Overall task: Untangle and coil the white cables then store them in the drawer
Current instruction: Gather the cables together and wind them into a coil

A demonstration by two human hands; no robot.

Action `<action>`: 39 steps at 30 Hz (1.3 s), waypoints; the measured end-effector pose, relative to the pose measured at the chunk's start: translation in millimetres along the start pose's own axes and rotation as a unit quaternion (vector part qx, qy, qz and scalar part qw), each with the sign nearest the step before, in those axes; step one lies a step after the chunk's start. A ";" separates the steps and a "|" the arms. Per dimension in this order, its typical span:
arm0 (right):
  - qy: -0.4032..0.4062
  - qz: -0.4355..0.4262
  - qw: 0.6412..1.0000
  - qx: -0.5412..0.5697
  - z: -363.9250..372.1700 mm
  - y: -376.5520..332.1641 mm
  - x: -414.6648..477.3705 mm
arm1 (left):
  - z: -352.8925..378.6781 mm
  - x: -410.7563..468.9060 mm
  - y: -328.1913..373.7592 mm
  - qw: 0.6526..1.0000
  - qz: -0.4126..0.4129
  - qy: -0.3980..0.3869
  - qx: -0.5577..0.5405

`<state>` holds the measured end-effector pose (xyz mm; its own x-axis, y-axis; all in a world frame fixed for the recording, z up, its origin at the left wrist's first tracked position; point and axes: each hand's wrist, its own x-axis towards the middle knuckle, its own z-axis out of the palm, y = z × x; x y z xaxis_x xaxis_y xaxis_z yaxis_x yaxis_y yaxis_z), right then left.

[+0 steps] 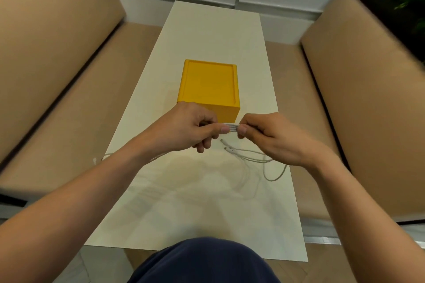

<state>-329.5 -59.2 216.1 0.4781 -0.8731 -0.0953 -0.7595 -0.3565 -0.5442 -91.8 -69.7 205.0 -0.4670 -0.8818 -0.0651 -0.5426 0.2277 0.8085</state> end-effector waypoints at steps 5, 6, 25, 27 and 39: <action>0.087 -0.012 0.995 -0.038 -5.0 5.5 -2.8 | -13.4 0.4 -1.2 0.992 -0.007 -0.110 -0.061; 0.090 -0.004 0.994 -0.067 -2.5 5.4 -1.0 | -13.6 0.8 -2.5 0.992 -0.008 -0.104 -0.065; 0.103 -0.013 0.995 -0.004 -5.0 0.4 -1.5 | -34.4 -2.7 3.0 0.990 -0.036 -0.133 -0.035; 0.103 -0.023 0.994 -0.018 -8.0 0.0 -3.8 | -35.9 -2.4 5.9 0.996 -0.022 -0.084 -0.005; 0.060 -0.089 0.993 -0.045 -24.3 2.8 -1.7 | -40.7 -10.7 12.6 0.992 0.036 -0.081 0.087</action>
<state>-343.2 -66.7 235.0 0.5569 -0.8247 0.0988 -0.7066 -0.5329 -0.4655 -65.3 -74.3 239.8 -0.6072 -0.7863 -0.1148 -0.6091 0.3678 0.7026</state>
